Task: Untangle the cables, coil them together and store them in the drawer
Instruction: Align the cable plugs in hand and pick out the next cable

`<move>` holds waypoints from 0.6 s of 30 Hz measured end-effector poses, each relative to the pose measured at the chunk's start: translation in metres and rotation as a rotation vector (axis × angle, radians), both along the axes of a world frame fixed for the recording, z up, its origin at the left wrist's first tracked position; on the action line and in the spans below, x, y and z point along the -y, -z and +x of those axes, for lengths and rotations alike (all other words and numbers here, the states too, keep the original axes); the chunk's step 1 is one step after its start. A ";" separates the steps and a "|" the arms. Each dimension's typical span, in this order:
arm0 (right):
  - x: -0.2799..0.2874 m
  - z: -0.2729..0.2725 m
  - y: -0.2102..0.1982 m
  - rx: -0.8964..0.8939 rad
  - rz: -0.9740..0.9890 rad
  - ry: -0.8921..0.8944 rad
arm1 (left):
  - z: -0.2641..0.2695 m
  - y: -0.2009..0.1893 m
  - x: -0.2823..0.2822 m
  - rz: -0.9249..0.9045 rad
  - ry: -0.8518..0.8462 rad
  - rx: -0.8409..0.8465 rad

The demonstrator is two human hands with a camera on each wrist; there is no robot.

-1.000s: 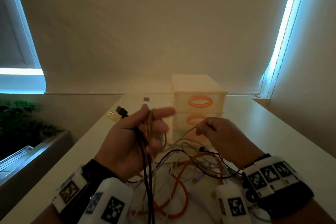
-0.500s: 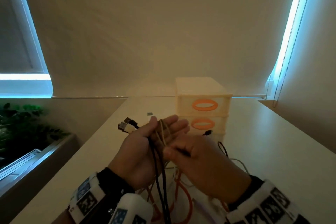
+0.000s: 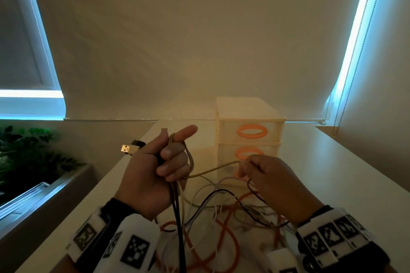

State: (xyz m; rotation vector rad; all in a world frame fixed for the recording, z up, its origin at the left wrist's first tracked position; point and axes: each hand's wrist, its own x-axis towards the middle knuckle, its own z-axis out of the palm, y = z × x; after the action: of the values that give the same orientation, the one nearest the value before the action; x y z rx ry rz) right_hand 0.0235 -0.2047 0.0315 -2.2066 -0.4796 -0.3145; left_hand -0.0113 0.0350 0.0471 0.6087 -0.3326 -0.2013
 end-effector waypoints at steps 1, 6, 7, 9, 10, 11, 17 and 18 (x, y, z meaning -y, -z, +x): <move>0.000 0.000 0.000 0.008 0.007 0.026 | 0.000 0.000 0.000 0.015 0.040 0.026; 0.000 0.001 0.001 0.008 0.023 0.121 | -0.002 -0.001 -0.001 0.057 0.191 0.085; 0.001 0.000 0.000 0.002 0.054 0.126 | -0.003 0.001 0.002 0.073 0.204 0.073; 0.001 -0.003 -0.006 0.014 0.130 0.134 | -0.003 0.005 0.010 0.105 0.230 0.059; 0.002 -0.004 -0.009 0.029 0.156 0.140 | -0.003 0.006 0.013 0.112 0.243 0.056; 0.002 -0.005 -0.011 0.043 0.170 0.142 | -0.004 0.007 0.014 0.115 0.254 0.056; 0.011 -0.003 -0.021 0.024 0.164 0.088 | -0.005 0.002 0.013 0.117 0.269 0.102; 0.014 -0.003 -0.024 0.028 0.168 0.080 | -0.006 0.000 0.014 0.120 0.264 0.107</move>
State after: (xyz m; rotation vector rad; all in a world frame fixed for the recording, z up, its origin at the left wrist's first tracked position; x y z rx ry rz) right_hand 0.0203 -0.2184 0.0553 -2.0634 -0.3665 -0.4142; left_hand -0.0174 0.0214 0.0469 0.6952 -0.5070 -0.4457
